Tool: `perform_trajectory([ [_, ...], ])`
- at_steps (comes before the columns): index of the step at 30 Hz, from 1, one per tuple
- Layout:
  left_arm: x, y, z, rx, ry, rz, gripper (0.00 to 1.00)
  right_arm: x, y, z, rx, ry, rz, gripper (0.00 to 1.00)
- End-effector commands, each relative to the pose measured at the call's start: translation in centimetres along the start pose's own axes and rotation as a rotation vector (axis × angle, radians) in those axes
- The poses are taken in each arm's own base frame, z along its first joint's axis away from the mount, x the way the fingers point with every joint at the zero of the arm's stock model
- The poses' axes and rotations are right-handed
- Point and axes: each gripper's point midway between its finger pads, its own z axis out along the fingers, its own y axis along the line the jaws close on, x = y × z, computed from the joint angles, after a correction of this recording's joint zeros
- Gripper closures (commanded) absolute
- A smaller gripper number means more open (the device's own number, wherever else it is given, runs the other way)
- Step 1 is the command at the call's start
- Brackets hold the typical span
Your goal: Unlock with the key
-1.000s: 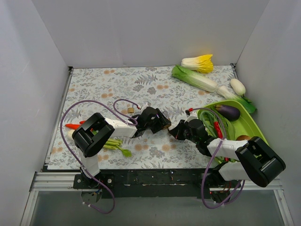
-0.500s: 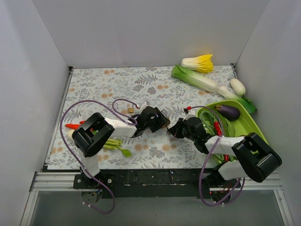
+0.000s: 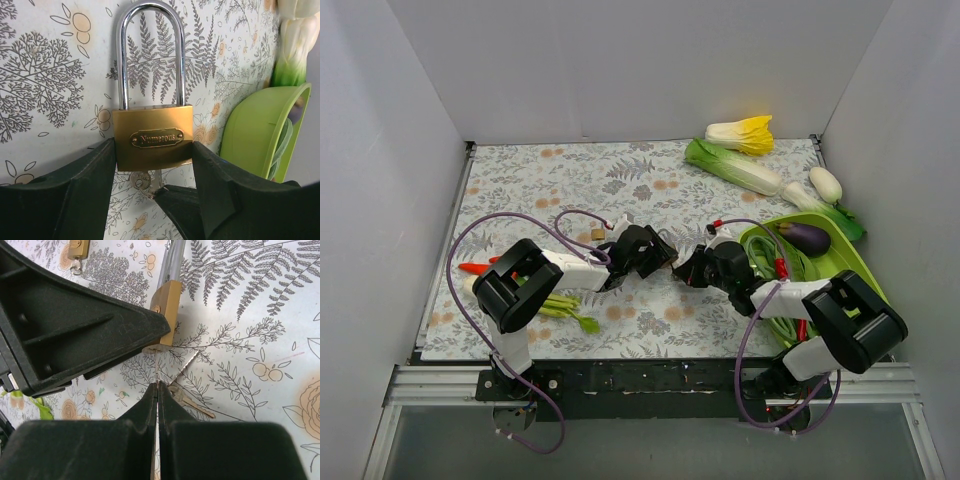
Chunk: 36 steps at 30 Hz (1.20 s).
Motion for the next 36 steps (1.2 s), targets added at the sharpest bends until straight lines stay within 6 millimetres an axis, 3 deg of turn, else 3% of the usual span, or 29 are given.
perform_trajectory([
  [1, 2.4, -2.5, -1.3, 0.100, 0.095, 0.017, 1.00, -6.8, 2.1, 1.0, -0.058, -0.219, -0.044, 0.99],
  [36, 6.2, -3.9, -3.1, 0.182, 0.207, -0.035, 1.00, -9.3, 4.1, 3.1, -0.183, -0.261, -0.189, 0.99],
])
